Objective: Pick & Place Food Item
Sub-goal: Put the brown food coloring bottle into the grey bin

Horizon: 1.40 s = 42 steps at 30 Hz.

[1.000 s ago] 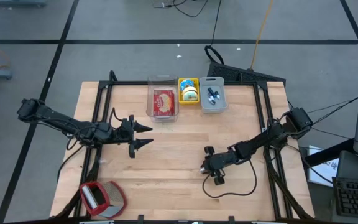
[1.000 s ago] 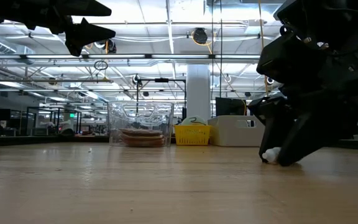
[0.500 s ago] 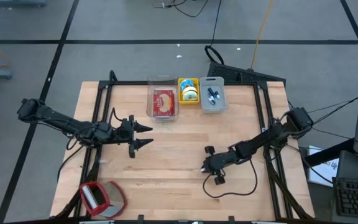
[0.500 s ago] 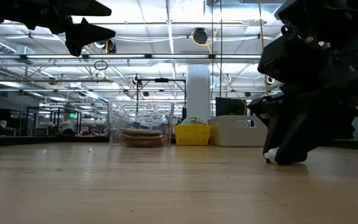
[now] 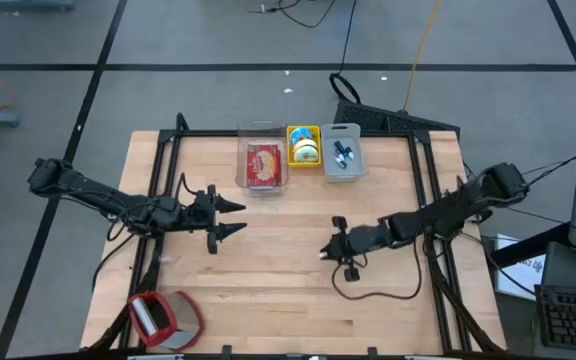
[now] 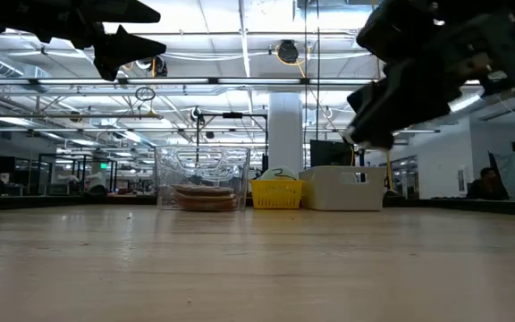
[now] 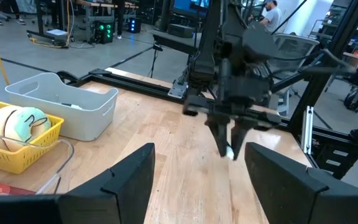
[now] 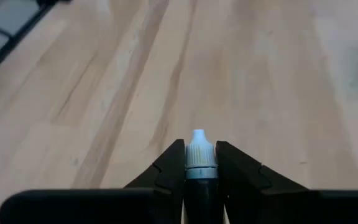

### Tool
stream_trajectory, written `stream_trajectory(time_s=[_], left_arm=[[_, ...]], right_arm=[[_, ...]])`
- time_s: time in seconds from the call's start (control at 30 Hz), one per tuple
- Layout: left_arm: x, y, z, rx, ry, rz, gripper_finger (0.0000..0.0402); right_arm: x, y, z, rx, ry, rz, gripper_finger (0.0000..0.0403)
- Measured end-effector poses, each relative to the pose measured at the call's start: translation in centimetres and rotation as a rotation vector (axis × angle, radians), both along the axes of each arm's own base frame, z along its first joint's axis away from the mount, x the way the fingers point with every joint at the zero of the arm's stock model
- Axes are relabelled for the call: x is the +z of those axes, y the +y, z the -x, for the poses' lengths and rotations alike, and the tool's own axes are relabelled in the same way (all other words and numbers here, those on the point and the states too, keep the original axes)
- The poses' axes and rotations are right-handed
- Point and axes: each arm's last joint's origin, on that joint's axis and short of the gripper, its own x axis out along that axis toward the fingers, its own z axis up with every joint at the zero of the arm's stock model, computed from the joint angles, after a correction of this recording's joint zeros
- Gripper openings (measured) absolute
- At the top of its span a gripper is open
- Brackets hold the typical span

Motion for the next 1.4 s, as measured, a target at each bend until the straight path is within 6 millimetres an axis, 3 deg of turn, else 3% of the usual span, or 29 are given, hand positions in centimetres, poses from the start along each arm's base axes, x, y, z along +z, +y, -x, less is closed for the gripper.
stream_trajectory(time_s=[0.3,0.5,0.8,1.1,1.4], left_arm=[[0.0,0.0,0.0,0.0,0.0,0.0,0.0253],[0.0,0.0,0.0,0.0,0.0,0.0,0.0253],[0.0,0.0,0.0,0.0,0.0,0.0,0.0253],[0.0,0.0,0.0,0.0,0.0,0.0,0.0253],[0.0,0.0,0.0,0.0,0.0,0.0,0.0253]], right_arm=[[3.6,-4.2,0.2,-0.149,-0.143,-0.041,0.0073],[4.8,-8.0,0.4,-0.291,-0.197,-0.039,0.0068],[4.9,-13.9,1.1,-0.516,-0.205,-0.019,0.0067],[4.6,-19.3,3.1,-0.733,-0.18,0.007,0.0071],[3.7,-22.9,4.8,-0.885,-0.128,0.008,0.0071]])
